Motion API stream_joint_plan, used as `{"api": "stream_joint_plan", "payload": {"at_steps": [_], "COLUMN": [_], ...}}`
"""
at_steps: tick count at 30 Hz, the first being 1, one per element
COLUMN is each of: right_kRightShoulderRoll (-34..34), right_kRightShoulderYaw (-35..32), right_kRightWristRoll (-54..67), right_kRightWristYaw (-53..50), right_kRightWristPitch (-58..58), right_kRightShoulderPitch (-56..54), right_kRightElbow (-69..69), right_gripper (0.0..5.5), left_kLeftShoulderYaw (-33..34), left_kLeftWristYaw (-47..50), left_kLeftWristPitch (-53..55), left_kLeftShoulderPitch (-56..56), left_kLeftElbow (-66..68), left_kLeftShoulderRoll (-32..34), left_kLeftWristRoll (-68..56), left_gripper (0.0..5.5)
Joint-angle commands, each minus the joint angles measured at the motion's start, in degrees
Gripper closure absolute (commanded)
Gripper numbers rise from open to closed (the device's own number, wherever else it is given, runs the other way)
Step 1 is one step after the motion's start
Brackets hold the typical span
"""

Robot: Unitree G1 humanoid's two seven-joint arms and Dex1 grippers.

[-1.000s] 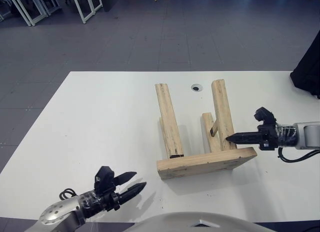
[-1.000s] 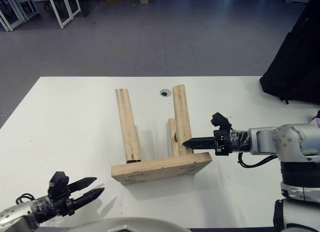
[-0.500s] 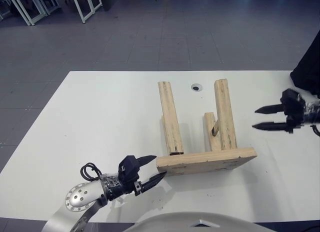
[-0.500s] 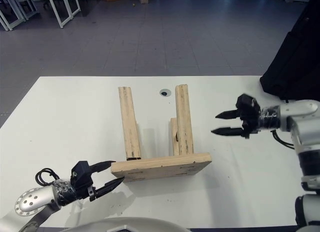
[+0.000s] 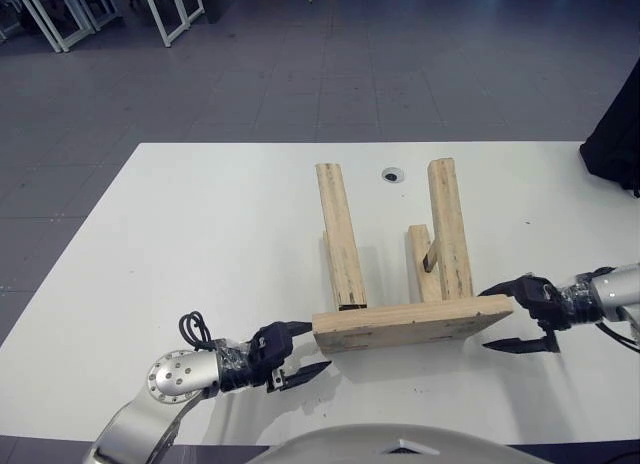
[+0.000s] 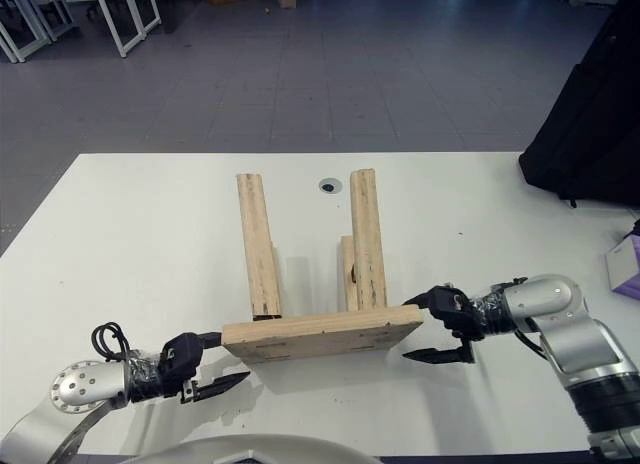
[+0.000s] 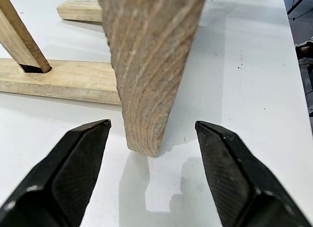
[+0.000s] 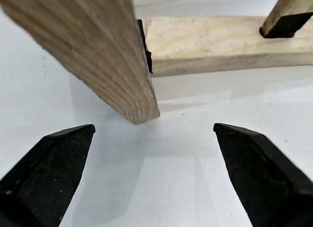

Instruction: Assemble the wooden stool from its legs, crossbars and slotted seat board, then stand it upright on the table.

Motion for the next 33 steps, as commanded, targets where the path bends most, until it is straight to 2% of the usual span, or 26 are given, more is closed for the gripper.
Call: {"api": "stream_joint_plan", "payload": {"at_steps": [1,10,19,21,23,25,30,33], "right_kRightShoulderRoll": [2.4,3.4,4.4,4.6,4.0,3.6,-3.5,-6.1], "right_kRightShoulderYaw": [-0.5,-0.3,0.6,-0.1,-1.2,-3.1,-8.7,-12.3], "right_kRightWristRoll": [0.8,2.5,2.0,3.9,7.5,12.1,28.0,38.0], "right_kRightWristYaw": [-1.4,1.1,2.9,3.3,4.7,4.1,9.3,7.9], "right_kRightWristPitch": [0.8,0.9,0.0,2.6,7.0,16.2,38.3,50.5], "right_kRightShoulderPitch": [0.0,1.5,-0.7,-2.0,-2.6,-4.8,-5.5,-3.7], "right_kRightElbow": [-1.1,-2.2,-0.3,-0.8,-2.9,-4.8,-12.7,-17.4], "right_gripper": [1.0,2.65,4.05,4.06,4.06,4.06,4.05,4.05], "left_kLeftShoulderYaw": [-1.1,-4.3,-5.3,-5.1,-4.4,-2.2,13.6,20.1], "left_kLeftWristYaw": [-0.8,-0.6,-0.3,-0.3,-0.9,-1.5,-2.1,-1.3], "left_kLeftWristPitch": [-1.9,-4.1,-6.9,-6.8,-5.5,-1.5,9.6,12.1], "left_kLeftShoulderPitch": [-1.2,-4.0,-4.0,-3.6,-2.7,-0.1,10.3,15.1], "left_kLeftElbow": [1.5,2.6,4.2,3.7,1.6,-3.5,-17.1,-21.8], "left_kLeftShoulderRoll": [-0.1,-2.1,-3.6,-4.0,-4.0,-3.3,3.0,5.1], "left_kLeftWristRoll": [1.4,2.6,4.0,3.1,0.3,-6.6,-35.3,-48.1], "left_gripper": [2.3,2.3,3.56,3.83,3.87,3.88,3.9,4.05]}}
